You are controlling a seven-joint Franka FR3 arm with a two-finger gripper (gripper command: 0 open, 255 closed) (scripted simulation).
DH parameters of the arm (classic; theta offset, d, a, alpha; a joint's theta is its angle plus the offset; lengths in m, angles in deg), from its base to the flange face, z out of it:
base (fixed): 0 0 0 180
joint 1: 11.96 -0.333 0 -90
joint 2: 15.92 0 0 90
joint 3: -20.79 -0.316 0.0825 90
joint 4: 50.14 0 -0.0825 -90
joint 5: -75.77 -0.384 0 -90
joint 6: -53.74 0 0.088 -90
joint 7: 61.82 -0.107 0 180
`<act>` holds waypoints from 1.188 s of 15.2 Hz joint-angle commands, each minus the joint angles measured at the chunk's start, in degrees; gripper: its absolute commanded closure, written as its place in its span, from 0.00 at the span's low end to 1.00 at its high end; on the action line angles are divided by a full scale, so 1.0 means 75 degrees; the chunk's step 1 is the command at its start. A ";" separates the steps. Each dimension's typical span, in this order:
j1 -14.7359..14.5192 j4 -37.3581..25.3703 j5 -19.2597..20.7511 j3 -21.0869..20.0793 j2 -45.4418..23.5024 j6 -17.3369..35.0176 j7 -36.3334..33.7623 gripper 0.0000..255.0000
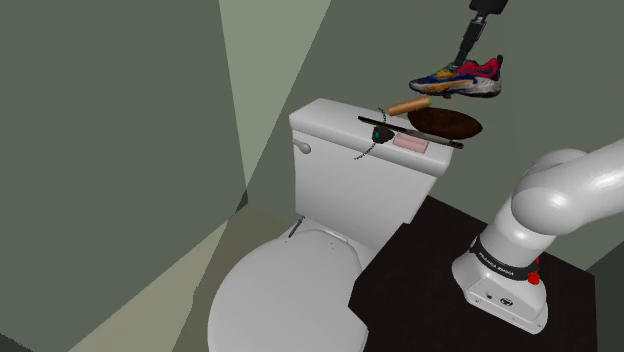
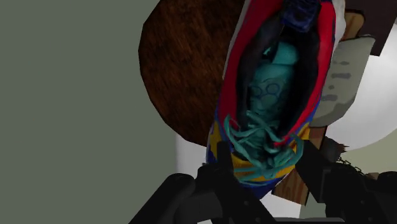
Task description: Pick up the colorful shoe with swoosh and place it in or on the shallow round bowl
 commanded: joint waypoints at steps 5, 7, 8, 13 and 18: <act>0.0215 0.0586 0.0275 0.0218 0.0526 0.0083 0.0289 1.00; 0.0239 0.0837 0.0309 0.0241 0.0593 0.0267 0.0293 1.00; 0.0251 0.0960 0.0325 0.0254 0.0624 0.0360 0.0295 1.00; 0.0311 0.1556 0.0411 0.0327 0.0757 0.0824 0.0311 1.00; 0.0365 0.2121 0.0502 0.0417 0.0852 0.1295 0.0330 1.00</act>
